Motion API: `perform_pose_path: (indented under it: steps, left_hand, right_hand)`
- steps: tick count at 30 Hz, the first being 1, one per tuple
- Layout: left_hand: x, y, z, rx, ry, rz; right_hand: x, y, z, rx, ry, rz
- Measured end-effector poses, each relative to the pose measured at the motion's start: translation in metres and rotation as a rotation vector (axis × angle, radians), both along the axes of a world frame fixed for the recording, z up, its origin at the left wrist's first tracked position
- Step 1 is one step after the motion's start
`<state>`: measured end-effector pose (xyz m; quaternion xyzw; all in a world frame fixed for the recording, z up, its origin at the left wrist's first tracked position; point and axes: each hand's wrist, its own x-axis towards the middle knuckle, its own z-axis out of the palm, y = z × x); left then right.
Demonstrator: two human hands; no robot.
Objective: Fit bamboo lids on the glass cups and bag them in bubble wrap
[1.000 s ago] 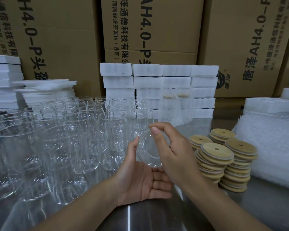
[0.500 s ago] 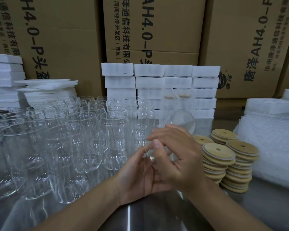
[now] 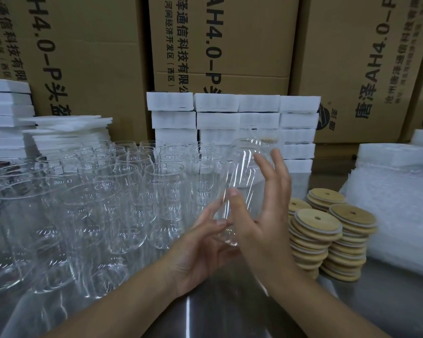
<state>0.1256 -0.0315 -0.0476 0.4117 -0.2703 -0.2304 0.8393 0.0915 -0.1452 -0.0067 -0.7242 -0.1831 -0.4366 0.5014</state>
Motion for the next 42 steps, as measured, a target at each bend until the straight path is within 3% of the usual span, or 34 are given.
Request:
perform_pose_path:
  steps: [10, 14, 18, 22, 28, 33, 36, 42]
  left_hand:
    - [-0.004, -0.002, 0.006, -0.073, 0.013, 0.062]
    - [-0.003, 0.001, 0.008, -0.108, 0.078, -0.047]
    - [-0.002, 0.008, 0.011, -0.101, 0.085, -0.196]
    - [0.0, 0.01, 0.013, -0.007, 0.037, -0.192]
    - [-0.005, -0.006, 0.006, 0.054, 0.028, 0.099]
    - [-0.009, -0.014, -0.004, 0.406, -0.303, 0.629]
    - [-0.012, -0.015, -0.004, 0.38, -0.41, 0.709]
    - [-0.016, -0.012, 0.001, 0.389, -0.353, 0.716]
  right_hand:
    - [0.01, -0.007, 0.009, 0.43, 0.288, 0.31]
    - [0.011, -0.007, 0.01, 0.597, 0.353, 0.433]
    - [0.01, -0.008, 0.013, 0.642, 0.35, 0.501]
    - [0.011, -0.011, 0.013, 0.622, 0.334, 0.46]
    - [0.013, -0.008, 0.009, 0.628, 0.224, 0.3]
    - [0.015, -0.007, 0.005, 0.622, 0.153, 0.203]
    - [0.017, -0.007, 0.004, 0.656, 0.164, 0.215]
    - [0.017, -0.002, 0.002, 0.651, 0.223, 0.281]
